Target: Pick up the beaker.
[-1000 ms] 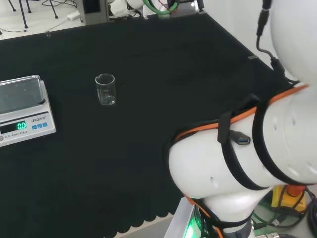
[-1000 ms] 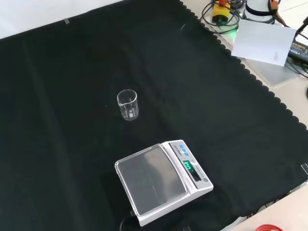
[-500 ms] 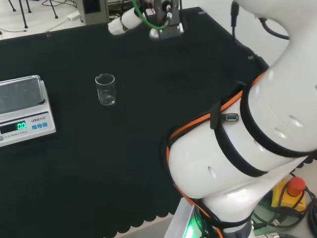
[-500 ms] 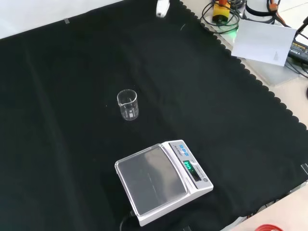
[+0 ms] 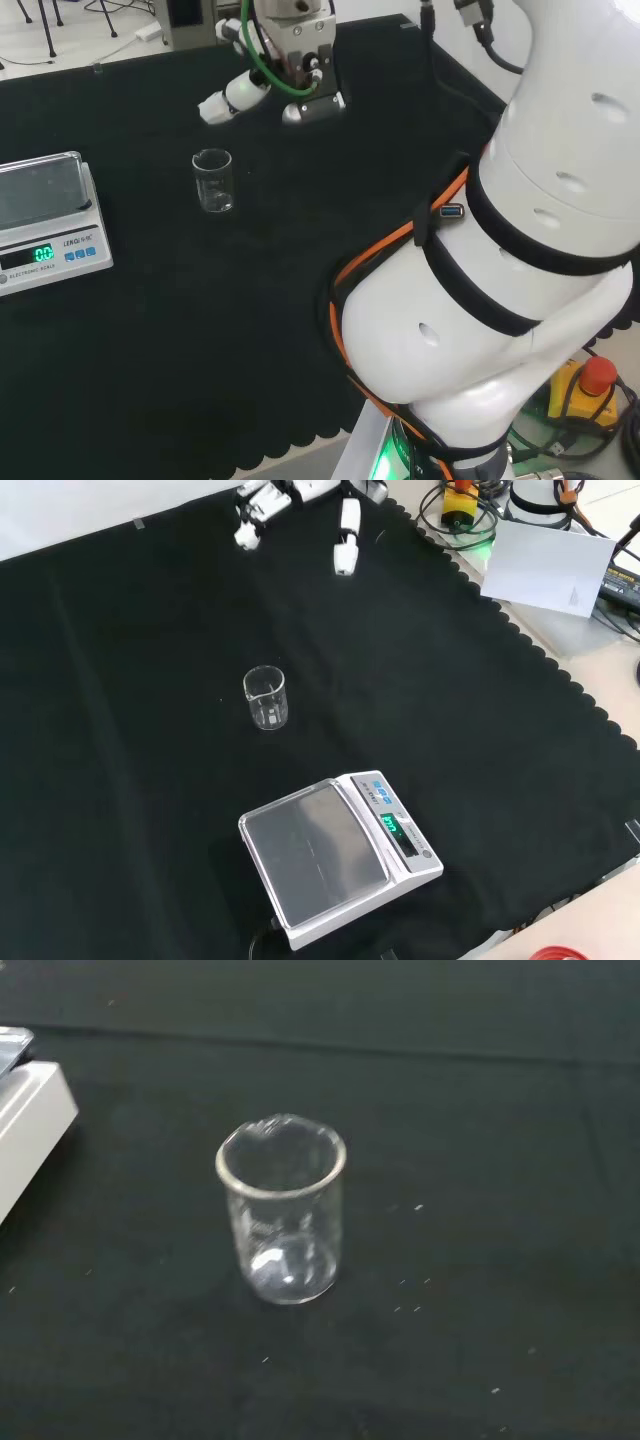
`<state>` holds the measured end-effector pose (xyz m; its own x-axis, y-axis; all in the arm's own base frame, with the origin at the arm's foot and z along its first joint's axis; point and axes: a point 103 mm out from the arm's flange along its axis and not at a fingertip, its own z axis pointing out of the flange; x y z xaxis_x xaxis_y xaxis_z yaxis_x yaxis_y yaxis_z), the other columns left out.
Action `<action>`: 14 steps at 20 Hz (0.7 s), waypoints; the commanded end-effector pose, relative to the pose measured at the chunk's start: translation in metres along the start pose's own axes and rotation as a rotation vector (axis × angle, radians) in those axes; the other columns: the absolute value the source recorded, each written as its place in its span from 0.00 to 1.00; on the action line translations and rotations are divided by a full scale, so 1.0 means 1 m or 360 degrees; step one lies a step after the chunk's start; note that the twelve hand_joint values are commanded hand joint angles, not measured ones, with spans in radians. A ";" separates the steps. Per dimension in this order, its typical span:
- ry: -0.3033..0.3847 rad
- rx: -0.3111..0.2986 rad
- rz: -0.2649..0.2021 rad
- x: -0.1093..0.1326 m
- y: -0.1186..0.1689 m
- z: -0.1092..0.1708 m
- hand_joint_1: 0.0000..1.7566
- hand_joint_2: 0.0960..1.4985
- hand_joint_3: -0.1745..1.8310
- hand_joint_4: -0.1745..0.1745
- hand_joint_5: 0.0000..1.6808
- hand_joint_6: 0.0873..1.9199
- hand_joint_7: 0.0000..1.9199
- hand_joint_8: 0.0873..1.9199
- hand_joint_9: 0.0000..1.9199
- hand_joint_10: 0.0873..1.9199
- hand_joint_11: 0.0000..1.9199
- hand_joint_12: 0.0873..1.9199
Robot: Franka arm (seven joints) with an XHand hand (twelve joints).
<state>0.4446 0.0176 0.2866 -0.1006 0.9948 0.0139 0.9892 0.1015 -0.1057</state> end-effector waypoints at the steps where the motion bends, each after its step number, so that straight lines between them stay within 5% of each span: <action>1: 0.0027 0.0094 -0.0070 0.015 0.016 0.025 0.31 0.40 0.19 0.51 0.09 0.00 0.12 0.35 0.16 0.42 0.00 0.81; 14: -0.0003 0.0397 -0.0145 -0.019 0.101 0.120 0.31 0.41 0.19 0.51 0.09 0.00 0.12 0.35 0.16 0.42 0.00 0.81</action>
<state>0.4971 0.0206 0.2096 -0.1501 0.9884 0.0248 0.9545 0.1514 -0.2571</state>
